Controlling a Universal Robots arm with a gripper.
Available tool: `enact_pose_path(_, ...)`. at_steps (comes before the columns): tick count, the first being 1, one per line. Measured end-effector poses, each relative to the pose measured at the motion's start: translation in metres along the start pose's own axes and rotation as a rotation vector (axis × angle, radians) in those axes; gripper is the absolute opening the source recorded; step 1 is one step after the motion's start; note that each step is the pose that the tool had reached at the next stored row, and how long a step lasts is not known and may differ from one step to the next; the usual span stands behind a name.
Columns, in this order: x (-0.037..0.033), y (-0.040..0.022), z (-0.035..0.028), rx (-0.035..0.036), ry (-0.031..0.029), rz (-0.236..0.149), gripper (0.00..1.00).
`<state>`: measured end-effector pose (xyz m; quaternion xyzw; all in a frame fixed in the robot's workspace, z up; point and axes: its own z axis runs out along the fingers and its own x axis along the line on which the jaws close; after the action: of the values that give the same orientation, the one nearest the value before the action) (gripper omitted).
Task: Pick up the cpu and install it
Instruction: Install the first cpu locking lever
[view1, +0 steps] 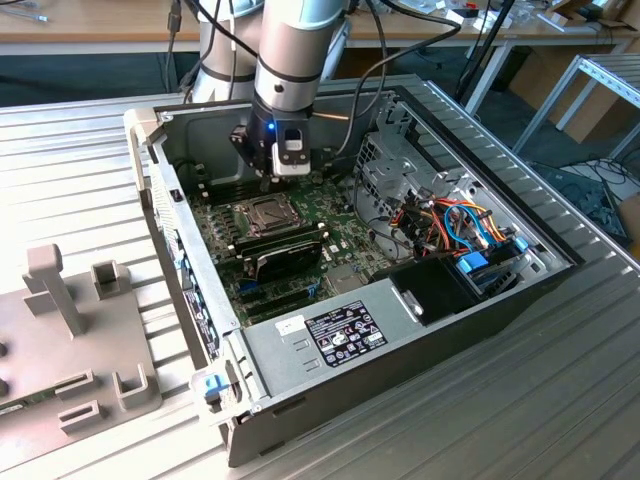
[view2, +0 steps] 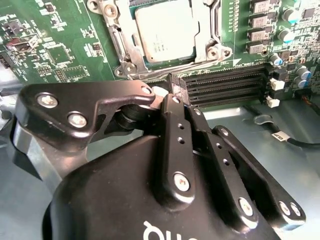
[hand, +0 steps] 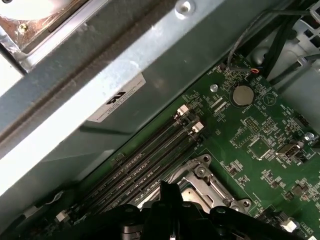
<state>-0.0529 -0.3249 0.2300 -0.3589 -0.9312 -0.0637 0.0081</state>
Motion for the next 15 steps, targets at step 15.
enact_pose_path(15,-0.003,-0.0038,-0.011,0.0514,-0.0522,-0.002,0.11)
